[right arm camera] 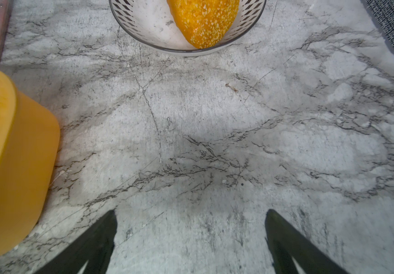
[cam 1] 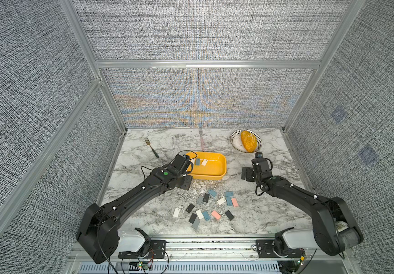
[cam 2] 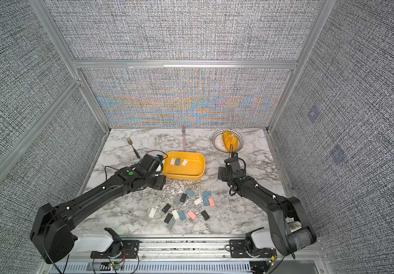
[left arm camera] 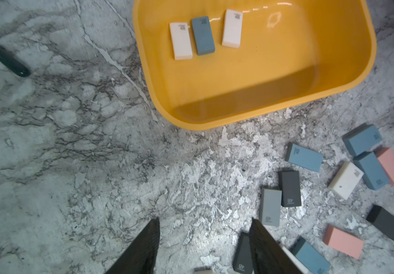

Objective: Put the eraser in the storage box
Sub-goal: Pick up the eraser from the center of the board.

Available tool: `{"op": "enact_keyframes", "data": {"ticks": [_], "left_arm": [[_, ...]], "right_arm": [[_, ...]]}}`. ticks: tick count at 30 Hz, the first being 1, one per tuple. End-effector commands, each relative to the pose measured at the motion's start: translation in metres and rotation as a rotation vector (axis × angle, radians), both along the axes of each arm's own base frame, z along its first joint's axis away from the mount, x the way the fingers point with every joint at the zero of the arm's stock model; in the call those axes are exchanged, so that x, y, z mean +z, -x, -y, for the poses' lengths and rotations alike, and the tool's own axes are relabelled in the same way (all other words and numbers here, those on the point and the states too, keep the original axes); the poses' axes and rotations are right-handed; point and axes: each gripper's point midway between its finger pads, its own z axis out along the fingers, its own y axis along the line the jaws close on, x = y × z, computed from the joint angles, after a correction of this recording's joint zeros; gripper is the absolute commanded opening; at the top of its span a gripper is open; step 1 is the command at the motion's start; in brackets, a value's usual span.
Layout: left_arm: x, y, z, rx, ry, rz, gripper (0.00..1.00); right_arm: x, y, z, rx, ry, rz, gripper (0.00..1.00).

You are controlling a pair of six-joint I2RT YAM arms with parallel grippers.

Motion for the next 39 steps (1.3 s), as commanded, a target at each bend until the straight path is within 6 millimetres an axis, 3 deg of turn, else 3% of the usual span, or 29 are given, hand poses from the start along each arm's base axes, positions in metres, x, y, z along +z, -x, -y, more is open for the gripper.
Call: {"op": "enact_keyframes", "data": {"ticks": [1,12,30,39], "left_arm": [[-0.01,0.011,-0.001,0.008,0.013,-0.048,0.63],[-0.047,0.058,-0.021,0.1,0.002,-0.16,0.62],[-0.074,0.098,-0.043,0.176,-0.017,-0.234,0.62],[-0.086,0.106,-0.046,0.187,-0.045,-0.26,0.6]], "right_arm": [[0.003,-0.004,-0.003,0.001,-0.014,0.012,0.98],[0.004,-0.004,-0.004,0.001,0.01,0.005,0.98],[0.003,-0.004,-0.008,0.011,0.017,0.001,0.98],[0.005,-0.005,-0.01,0.016,0.019,0.003,0.98]]}}
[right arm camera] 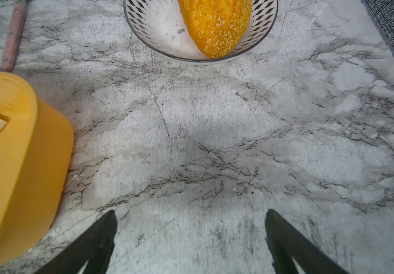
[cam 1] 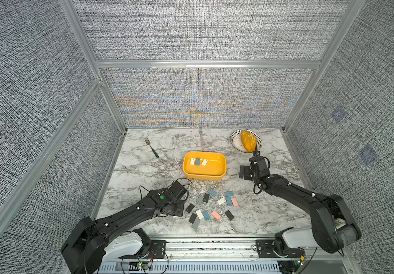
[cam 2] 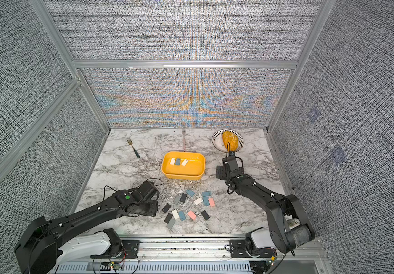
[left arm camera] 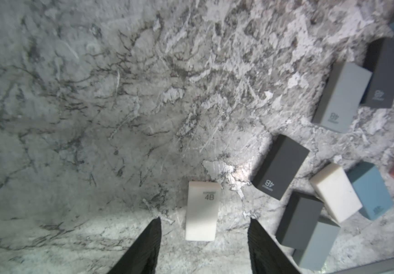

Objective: Put the eraser in the storage box
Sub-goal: Pick up the eraser from the center of the board.

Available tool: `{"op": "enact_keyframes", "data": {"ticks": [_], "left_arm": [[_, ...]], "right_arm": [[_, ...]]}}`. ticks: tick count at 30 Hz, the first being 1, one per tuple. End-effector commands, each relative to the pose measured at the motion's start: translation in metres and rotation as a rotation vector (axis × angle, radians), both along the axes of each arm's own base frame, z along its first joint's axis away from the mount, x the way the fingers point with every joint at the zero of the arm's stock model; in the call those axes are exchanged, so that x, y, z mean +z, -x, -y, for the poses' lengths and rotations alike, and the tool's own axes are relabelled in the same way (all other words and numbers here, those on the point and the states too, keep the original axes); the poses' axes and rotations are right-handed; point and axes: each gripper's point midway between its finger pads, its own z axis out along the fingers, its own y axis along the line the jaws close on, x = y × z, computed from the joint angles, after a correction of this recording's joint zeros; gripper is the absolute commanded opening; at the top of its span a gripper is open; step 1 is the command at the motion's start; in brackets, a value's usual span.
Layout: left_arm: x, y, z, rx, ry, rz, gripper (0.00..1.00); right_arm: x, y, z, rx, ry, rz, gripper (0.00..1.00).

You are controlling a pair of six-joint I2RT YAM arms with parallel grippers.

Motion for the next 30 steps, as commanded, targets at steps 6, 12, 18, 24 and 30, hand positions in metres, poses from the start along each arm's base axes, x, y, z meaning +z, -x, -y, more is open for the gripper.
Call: {"op": "enact_keyframes", "data": {"ticks": [6,12,18,24,30], "left_arm": [[-0.01,0.002,0.0,0.008,-0.026,-0.02,0.59],[-0.018,0.003,0.001,0.003,-0.04,-0.038,0.57],[-0.024,0.004,0.004,-0.012,-0.056,-0.06,0.51],[-0.028,0.006,0.006,-0.025,-0.066,-0.071,0.48],[-0.035,0.007,0.008,-0.037,-0.086,-0.088,0.47]], "right_arm": [[0.002,0.001,0.002,-0.009,0.015,-0.003,0.98],[0.001,0.002,0.003,-0.011,0.017,-0.004,0.98],[-0.001,0.003,0.003,-0.011,0.017,-0.008,0.98],[-0.003,0.003,0.002,-0.01,0.017,-0.011,0.98],[-0.004,0.004,0.002,-0.009,0.015,-0.012,0.98]]}}
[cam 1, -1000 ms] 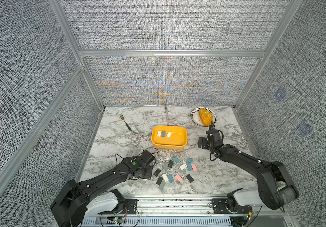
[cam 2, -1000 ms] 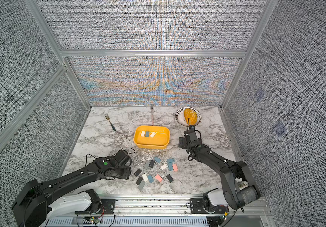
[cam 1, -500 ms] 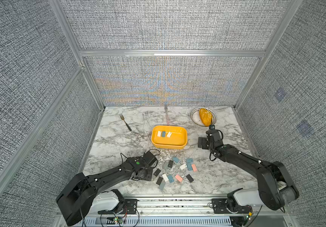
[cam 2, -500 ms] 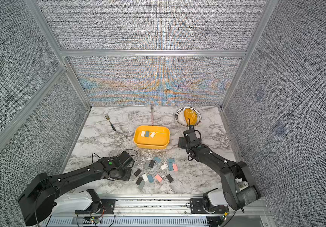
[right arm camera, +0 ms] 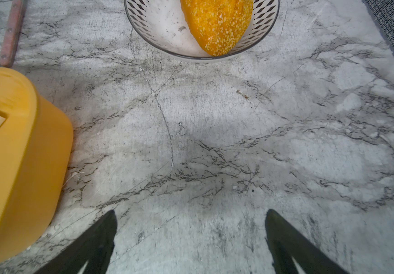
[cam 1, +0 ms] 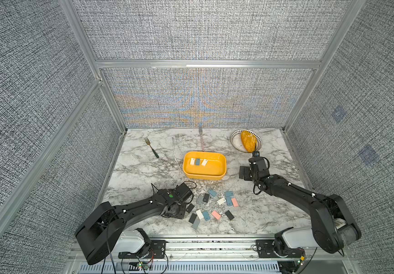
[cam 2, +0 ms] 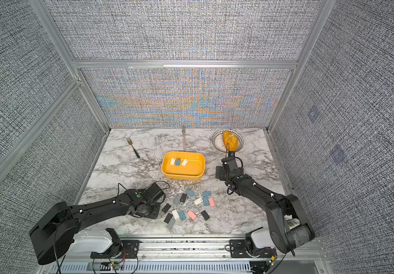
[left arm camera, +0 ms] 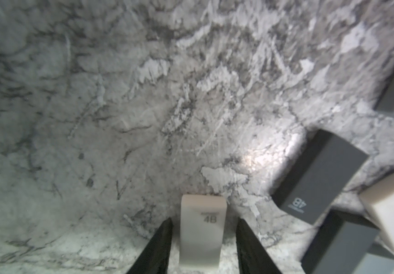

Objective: Put the eraser in the storage box
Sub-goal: Pick up the eraser from the center of the board.

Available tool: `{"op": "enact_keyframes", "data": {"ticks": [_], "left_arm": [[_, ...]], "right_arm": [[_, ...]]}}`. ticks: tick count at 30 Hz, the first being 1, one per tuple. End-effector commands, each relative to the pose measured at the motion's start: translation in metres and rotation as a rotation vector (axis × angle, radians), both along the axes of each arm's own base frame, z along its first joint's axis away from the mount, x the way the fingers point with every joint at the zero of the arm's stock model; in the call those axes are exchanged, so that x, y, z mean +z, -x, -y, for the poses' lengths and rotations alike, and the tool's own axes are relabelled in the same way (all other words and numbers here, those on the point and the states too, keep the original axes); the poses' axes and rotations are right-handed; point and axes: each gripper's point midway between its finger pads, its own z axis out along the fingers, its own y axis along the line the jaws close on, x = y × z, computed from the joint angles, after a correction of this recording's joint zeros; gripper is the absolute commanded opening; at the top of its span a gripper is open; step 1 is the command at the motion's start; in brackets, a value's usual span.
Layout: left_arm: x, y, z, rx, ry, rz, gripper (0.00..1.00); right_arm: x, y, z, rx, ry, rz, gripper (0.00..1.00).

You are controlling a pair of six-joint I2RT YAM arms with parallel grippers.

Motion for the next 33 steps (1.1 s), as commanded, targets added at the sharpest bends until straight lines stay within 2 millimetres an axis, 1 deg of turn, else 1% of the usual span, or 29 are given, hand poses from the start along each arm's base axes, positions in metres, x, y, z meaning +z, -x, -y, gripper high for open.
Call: {"op": "enact_keyframes", "data": {"ticks": [1,4,6,9,10,16,19,22,26,33], "left_arm": [[-0.004,0.001,0.005,-0.006,0.01,-0.013,0.47],[-0.006,0.001,0.005,-0.01,0.004,-0.015,0.46],[-0.006,0.002,0.005,-0.011,0.0,-0.017,0.43],[-0.007,0.003,0.004,-0.01,0.0,-0.019,0.34],[-0.006,0.003,0.004,-0.008,0.003,-0.016,0.32],[-0.003,0.003,0.001,-0.008,-0.002,-0.005,0.3],[0.003,-0.001,0.002,-0.008,-0.003,0.015,0.29],[0.016,-0.01,0.001,-0.01,-0.017,0.061,0.29],[0.04,-0.024,-0.001,-0.025,-0.061,0.119,0.29],[0.087,-0.056,0.017,-0.048,-0.038,0.253,0.29]], "right_arm": [[-0.002,0.002,0.002,-0.01,0.007,-0.007,0.98],[-0.003,0.002,0.003,-0.01,0.011,-0.01,0.98],[-0.003,0.002,0.003,-0.01,0.01,-0.008,0.98],[-0.003,0.002,0.002,-0.009,0.009,-0.01,0.98],[-0.003,0.002,0.002,-0.009,0.011,-0.01,0.98],[-0.004,0.002,0.001,-0.006,0.007,-0.01,0.98],[-0.004,0.002,0.001,-0.008,0.005,-0.011,0.98],[-0.002,0.002,0.001,-0.007,0.008,-0.007,0.98],[-0.001,0.002,0.003,-0.008,0.017,-0.008,0.98],[0.001,0.0,0.003,-0.009,0.019,-0.004,0.98]]}}
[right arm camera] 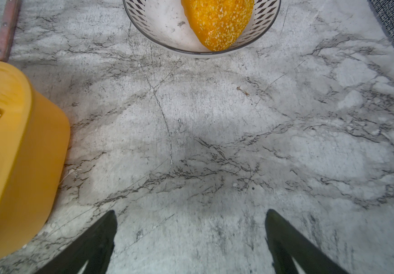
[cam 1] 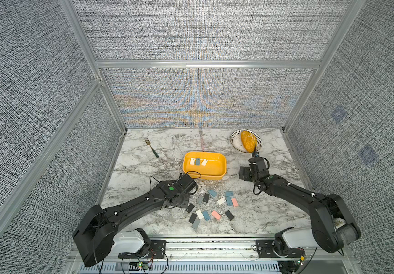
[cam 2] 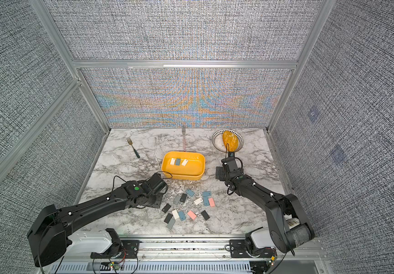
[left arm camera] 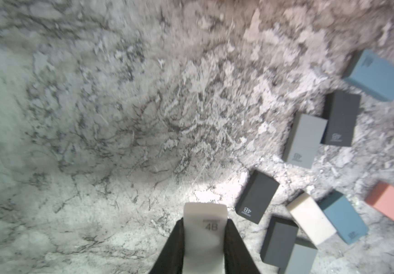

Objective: Put the eraser in the storage box
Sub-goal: Place the eraser in the storage box.

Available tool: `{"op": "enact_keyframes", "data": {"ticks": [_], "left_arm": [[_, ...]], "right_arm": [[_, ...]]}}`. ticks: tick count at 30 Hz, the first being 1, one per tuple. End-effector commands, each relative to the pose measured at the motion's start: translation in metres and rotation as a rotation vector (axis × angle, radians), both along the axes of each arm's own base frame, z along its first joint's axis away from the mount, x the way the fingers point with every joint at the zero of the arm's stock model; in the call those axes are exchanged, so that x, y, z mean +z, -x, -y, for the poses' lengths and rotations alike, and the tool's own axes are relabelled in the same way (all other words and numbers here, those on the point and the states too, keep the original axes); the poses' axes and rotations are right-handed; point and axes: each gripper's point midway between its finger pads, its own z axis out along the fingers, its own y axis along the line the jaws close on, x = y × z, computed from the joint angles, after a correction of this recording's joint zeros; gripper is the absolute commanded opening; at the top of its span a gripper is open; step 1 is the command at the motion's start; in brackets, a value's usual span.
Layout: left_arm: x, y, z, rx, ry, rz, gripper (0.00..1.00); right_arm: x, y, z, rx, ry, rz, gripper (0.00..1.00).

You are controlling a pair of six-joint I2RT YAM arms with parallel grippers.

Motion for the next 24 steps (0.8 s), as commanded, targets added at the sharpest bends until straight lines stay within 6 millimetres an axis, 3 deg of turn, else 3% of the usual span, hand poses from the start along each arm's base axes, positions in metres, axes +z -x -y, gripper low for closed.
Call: {"op": "enact_keyframes", "data": {"ticks": [1,6,11,20,24], "left_arm": [[0.017,-0.015,-0.002,-0.016,-0.04,0.071,0.29],[0.044,-0.047,0.021,-0.061,-0.005,0.147,0.29],[0.059,-0.079,0.046,-0.114,0.025,0.185,0.29],[0.067,-0.137,0.084,-0.172,0.066,0.218,0.29],[0.065,-0.153,0.094,-0.188,0.067,0.211,0.29]], "right_arm": [[0.003,0.0,0.003,-0.01,0.018,0.001,0.98],[0.004,-0.001,0.002,-0.007,0.013,0.001,0.98],[0.006,0.001,0.003,-0.011,0.014,0.006,0.98],[0.009,0.004,0.01,-0.032,0.025,0.01,0.98],[0.01,0.005,0.013,-0.039,0.024,0.013,0.98]]}}
